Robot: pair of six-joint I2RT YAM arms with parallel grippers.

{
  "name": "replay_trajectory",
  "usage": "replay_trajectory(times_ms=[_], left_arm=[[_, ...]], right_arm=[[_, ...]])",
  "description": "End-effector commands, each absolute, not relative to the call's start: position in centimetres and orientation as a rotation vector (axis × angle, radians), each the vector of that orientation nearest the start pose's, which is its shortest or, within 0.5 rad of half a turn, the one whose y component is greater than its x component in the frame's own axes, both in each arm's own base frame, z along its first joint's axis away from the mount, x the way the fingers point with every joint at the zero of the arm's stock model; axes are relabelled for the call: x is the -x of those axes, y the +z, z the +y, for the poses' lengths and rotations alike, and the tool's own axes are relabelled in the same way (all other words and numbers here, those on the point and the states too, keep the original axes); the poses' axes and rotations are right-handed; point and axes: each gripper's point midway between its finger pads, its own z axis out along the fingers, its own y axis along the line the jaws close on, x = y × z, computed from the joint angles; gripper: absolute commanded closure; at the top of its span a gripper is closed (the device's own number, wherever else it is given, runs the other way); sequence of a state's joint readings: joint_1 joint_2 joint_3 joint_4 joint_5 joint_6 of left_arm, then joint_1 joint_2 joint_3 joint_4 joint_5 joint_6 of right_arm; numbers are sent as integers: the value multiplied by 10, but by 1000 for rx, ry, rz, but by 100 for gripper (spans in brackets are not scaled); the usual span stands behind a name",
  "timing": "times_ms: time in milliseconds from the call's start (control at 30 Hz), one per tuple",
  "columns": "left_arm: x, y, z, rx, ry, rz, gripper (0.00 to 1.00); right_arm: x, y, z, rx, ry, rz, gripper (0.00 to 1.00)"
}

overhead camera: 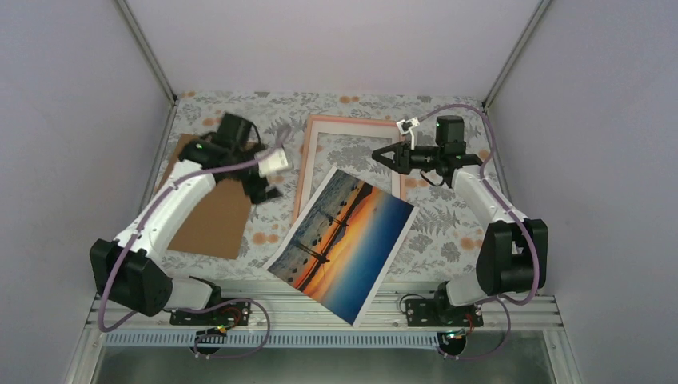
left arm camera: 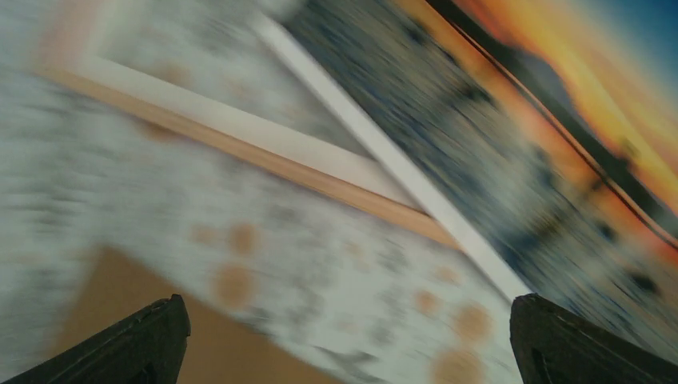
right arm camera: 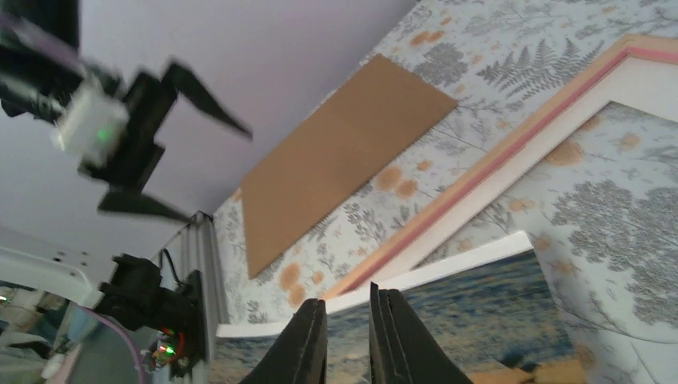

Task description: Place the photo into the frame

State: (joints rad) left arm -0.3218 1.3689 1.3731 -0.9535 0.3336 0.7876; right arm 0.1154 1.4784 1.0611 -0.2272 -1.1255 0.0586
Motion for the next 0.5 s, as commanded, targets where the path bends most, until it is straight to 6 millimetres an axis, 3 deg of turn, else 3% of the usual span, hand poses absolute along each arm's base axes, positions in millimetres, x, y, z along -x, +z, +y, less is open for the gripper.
replay_trajectory(times_ms=[0,100,200,267,333,467], left_arm=[[-257,180,-170,-1698,-360,2016,0],[-273,175,-196,-1590,-578,2089,0],[-303,184,-228,-1524,-761,2069,0],[-326,176,-247,-1572,-847,2064,0],[-336,172,-263,-1697,-911,2026,0],[-376,153,-277,-1747,-933,2033,1]], right_arm=[[-334,221,178,729,1204,2018,80],[-331,200,165,705,1156,2103,68],[-331,191,149,698,1105,2148,57],[-332,191,138,700,1101,2148,43],[-334,193,124,678,1096,2154,35],[-331,186,101,642,1070,2198,30]])
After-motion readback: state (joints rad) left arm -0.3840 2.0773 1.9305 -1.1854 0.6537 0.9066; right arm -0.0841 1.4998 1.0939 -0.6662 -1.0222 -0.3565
